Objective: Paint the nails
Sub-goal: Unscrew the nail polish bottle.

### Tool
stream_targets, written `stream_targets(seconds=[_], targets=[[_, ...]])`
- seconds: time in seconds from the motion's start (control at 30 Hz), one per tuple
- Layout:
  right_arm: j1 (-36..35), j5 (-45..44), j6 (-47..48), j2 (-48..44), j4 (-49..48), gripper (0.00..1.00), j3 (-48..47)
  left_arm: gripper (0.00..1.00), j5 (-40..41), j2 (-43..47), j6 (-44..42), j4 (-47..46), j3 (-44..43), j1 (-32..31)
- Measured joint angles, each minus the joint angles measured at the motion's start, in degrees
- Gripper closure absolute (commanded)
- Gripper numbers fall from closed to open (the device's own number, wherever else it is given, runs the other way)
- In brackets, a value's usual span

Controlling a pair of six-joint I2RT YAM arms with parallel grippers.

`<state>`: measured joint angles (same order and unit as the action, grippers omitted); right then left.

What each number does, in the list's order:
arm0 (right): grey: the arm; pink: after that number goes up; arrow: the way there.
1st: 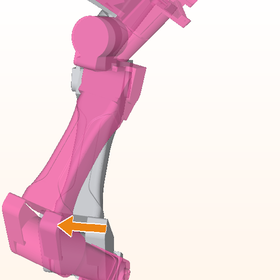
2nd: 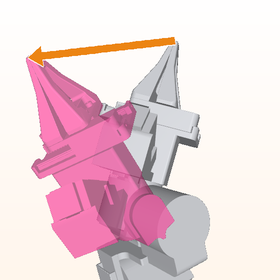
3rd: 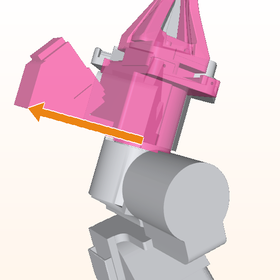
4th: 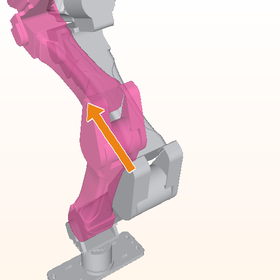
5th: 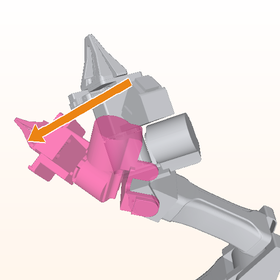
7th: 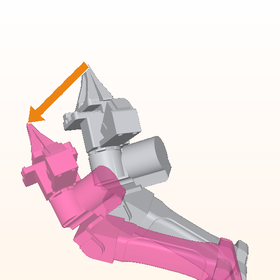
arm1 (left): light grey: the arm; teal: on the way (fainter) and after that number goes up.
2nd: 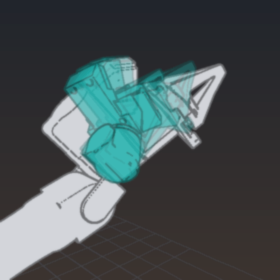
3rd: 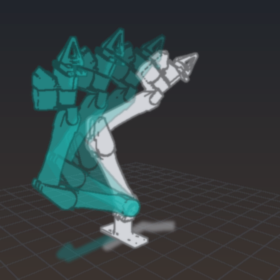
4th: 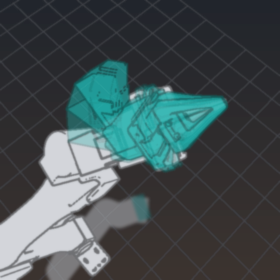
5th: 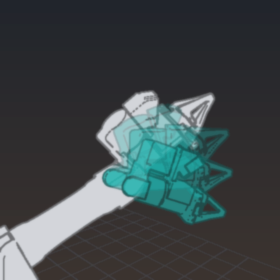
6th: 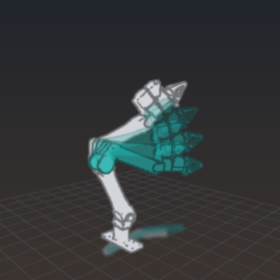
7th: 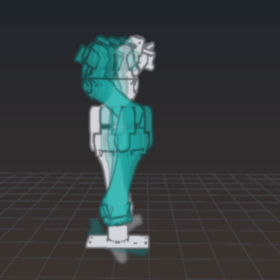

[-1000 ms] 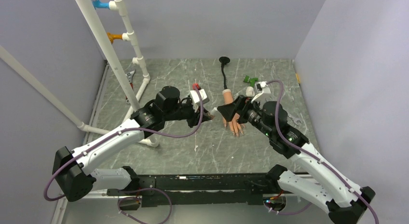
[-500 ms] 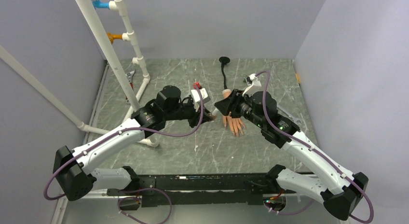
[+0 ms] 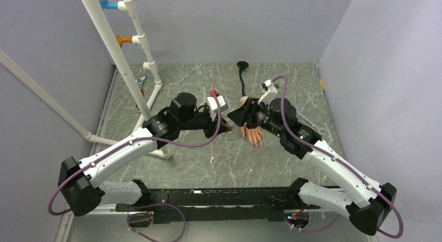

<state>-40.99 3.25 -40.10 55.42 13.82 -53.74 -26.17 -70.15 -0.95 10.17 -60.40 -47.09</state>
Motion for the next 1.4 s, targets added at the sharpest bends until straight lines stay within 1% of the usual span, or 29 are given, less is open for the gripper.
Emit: stream_targets(seconds=[0.1,0.3,0.37,0.53,0.63,0.87,0.97,1.13,1.3,1.4], targets=[[-0.11,0.04,0.02,-0.02,0.13,0.48,-0.42,1.0,0.0,0.0,0.09,-0.02,-0.15,0.0],[-0.31,0.26,0.0,0.11,1.01,0.58,-0.85,1.0,0.02,0.0,0.13,-0.04,-0.37,-0.11],[-0.74,0.2,-0.02,0.63,2.05,0.64,-1.53,1.0,0.02,0.0,0.11,-0.02,-0.37,-0.11],[-2.14,-0.63,0.2,2.01,3.63,0.86,-2.97,1.0,0.0,0.0,0.13,0.09,-0.37,-0.13],[-2.29,-1.31,0.39,2.01,4.22,0.89,-2.99,1.0,0.02,0.0,0.13,0.39,-0.37,-0.13],[-2.86,-2.05,0.52,2.01,4.61,0.9,-3.13,1.0,-0.04,-0.07,0.13,0.59,-0.37,-0.15],[-3.17,-2.05,1.68,2.01,4.46,0.91,-3.02,1.0,-0.2,-0.07,0.13,0.83,-0.37,-0.15],[-3.61,0.07,7.19,0.85,0.15,0.99,0.17,1.0,-1.16,-0.07,-0.13,2.27,-0.37,-0.13],[-3.67,3.87,13.29,-1.97,-4.59,0.99,3.96,1.0,-3.45,-0.07,-0.96,3.06,-0.37,-0.11],[-3.67,5.88,16.37,-3.67,-6.51,0.98,5.57,1.0,-5.25,0.04,-1.46,3.02,-0.37,-0.11]])
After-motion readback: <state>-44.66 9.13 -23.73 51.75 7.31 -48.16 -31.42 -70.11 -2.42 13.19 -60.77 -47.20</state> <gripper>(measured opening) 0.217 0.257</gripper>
